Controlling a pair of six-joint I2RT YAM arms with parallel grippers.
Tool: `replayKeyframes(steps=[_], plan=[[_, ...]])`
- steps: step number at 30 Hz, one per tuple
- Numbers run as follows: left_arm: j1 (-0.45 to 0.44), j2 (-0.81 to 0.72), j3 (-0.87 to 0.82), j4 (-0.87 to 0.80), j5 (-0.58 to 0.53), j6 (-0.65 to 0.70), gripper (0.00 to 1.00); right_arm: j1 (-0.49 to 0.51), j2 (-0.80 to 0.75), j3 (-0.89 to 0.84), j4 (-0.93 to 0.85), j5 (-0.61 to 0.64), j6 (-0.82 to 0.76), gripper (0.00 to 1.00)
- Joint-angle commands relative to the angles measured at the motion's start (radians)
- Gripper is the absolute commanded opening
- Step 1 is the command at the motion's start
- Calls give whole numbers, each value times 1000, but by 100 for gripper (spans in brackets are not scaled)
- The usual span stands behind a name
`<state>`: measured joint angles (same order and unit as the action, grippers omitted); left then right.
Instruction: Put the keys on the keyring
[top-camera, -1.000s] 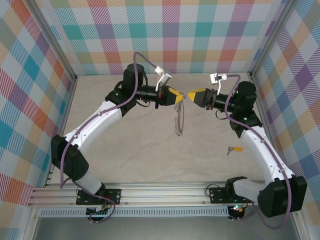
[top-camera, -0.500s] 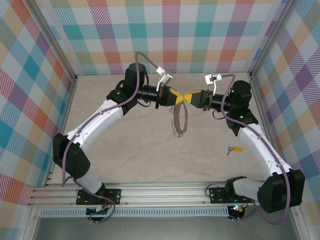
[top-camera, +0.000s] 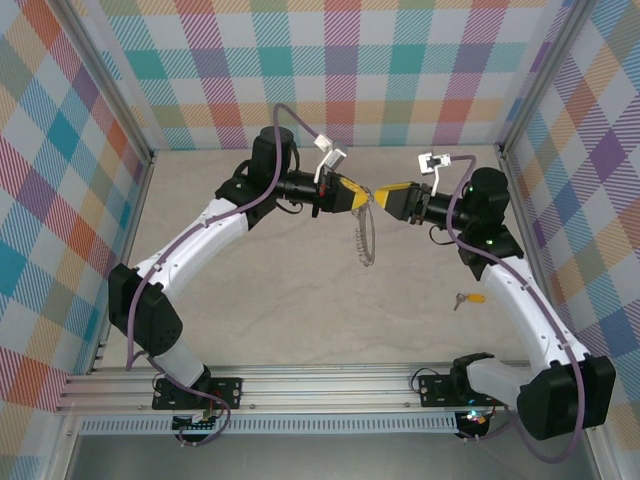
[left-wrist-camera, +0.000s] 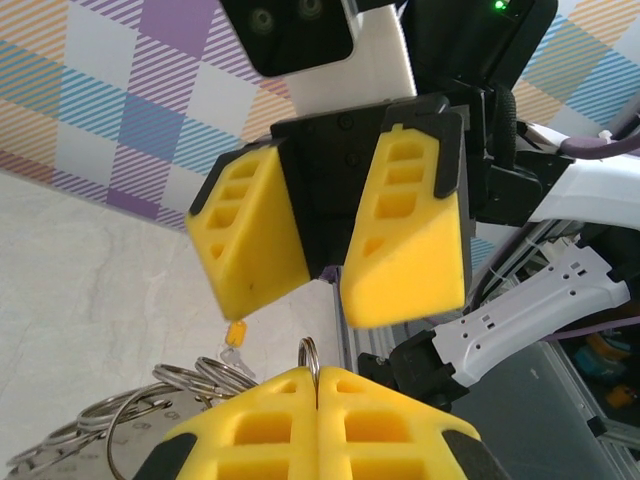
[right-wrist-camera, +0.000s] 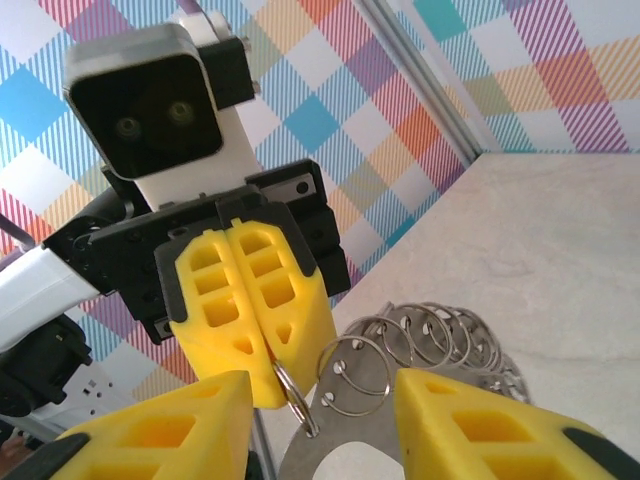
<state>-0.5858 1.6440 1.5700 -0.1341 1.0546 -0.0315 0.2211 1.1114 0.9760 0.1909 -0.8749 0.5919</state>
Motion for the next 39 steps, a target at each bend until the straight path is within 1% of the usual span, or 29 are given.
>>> replayKeyframes(steps=[1,5,8,19,23,27,31,39], plan=[[6,-9,38,1,28,28,0,-6,-21,-14,14,-1,-7,37],[6,-12,38,-3,30,31,0,-6,-6,-26,74,-53,37,29],[6,-12,39,-3,32,32,0,-1,7,-31,114,-87,61,27],[6,-10,44,-2,32,33,0,31,43,-31,132,-89,62,30],[6,-7,45,-3,32,31,0,33,44,-33,131,-92,59,28],[6,-5,47,-2,33,31,0,37,41,-37,132,-98,57,22],[7,-4,47,-1,32,31,0,37,34,-42,124,-97,50,25],[6,-3,49,1,37,28,0,37,31,-42,131,-90,53,7]])
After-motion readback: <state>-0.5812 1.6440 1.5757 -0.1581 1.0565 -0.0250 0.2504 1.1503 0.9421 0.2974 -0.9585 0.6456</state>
